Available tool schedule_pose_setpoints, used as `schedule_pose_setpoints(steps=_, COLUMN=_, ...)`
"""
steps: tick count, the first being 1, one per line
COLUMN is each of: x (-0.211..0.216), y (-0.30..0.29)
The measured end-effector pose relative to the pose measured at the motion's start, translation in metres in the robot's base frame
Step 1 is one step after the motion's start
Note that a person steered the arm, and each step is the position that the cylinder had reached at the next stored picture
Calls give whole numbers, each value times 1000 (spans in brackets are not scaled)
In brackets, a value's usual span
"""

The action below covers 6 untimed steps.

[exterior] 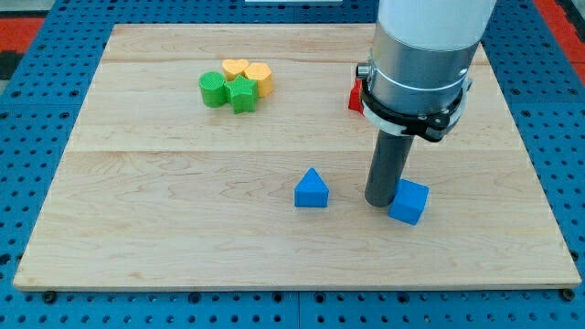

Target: Slide blue cube towards red star

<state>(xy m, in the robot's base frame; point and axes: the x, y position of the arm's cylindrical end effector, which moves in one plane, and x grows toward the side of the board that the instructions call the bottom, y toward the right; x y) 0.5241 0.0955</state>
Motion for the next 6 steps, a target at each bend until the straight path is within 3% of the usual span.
schedule_pose_setpoints(steps=2, x=78, y=15)
schedule_pose_setpoints(steps=4, x=33, y=45)
schedule_pose_setpoints(steps=6, x=-51, y=36)
